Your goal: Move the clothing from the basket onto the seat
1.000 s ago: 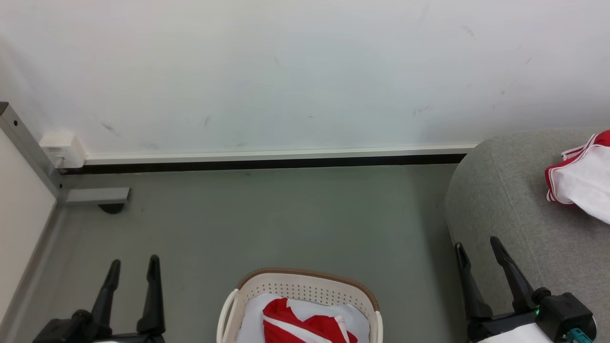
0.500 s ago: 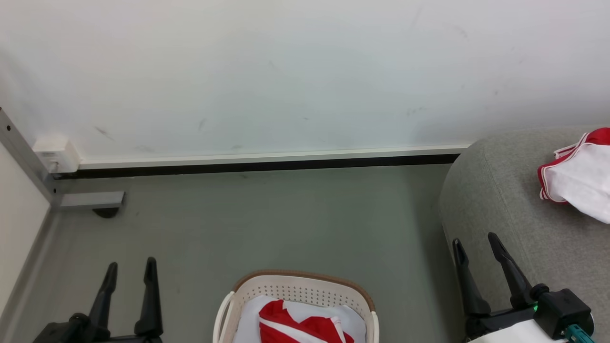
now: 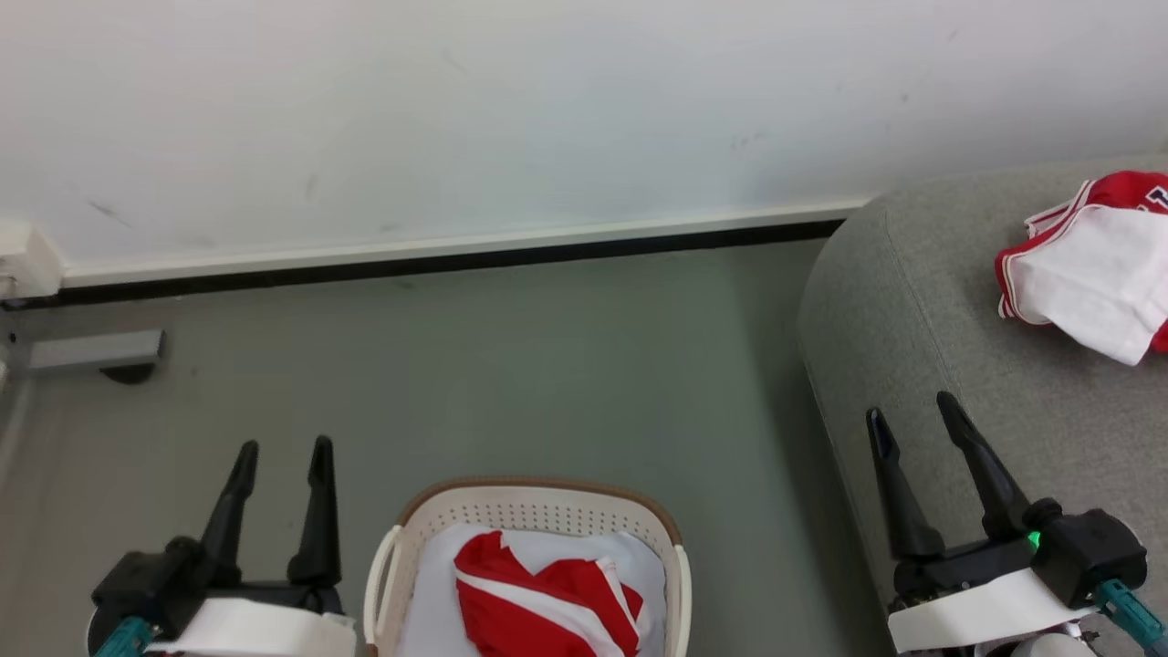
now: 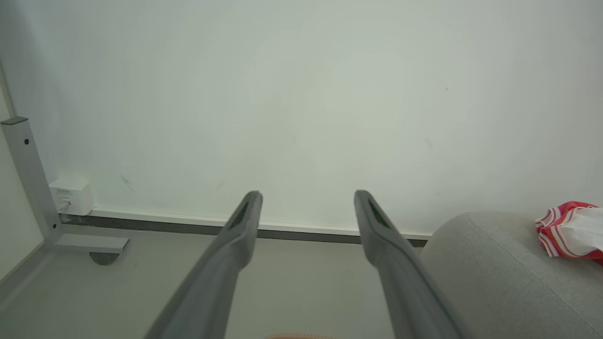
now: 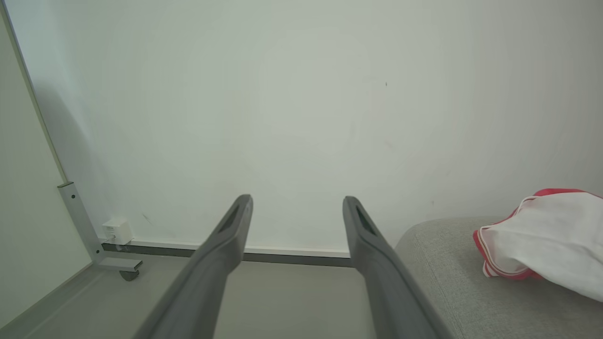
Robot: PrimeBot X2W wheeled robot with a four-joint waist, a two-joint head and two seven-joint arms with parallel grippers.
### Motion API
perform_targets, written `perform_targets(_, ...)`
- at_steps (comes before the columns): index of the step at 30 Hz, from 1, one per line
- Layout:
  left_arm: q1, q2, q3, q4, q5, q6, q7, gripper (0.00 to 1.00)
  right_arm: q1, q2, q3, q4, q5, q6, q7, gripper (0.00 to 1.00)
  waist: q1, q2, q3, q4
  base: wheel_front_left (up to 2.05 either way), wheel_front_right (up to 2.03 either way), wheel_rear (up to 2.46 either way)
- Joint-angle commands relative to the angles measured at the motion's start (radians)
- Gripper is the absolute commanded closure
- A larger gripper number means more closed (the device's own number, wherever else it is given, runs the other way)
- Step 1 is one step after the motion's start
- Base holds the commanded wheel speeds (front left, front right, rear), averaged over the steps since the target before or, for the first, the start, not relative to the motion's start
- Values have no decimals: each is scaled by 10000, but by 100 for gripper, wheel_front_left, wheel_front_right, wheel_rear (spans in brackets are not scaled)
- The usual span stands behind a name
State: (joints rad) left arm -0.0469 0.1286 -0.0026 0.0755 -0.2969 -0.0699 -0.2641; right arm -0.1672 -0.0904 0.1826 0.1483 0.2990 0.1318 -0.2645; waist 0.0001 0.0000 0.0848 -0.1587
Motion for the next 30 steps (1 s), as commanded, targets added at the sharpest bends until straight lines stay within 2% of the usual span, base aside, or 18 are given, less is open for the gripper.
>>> perform_targets(1,-440,132,-139,85,236,-76,95,0,-283,-159,11,-139,-102,-22,6,0,-1,0,743,-333,0,0,0)
perform_targets(6,-1198,303,-522,342,310,-214,413,0,-617,-251,-178,-437,-127,-22,5,0,-1,0,1650,-636,0,0,0)
perform_targets(12,-2440,481,-1150,1239,186,-424,1298,0,-1085,-36,-748,-1086,-51,-22,5,0,-1,0,3011,-1052,0,0,0)
perform_targets(21,-4326,1217,-2336,3882,-311,-603,2948,0,-1783,244,-1013,-1684,-107,-22,5,0,-1,0,4590,-1904,0,0,0)
perform_targets(30,-5908,1914,-3753,6636,-755,-613,3846,0,-1791,406,-1218,-2112,182,-22,5,0,-1,0,5983,-2526,0,0,0)
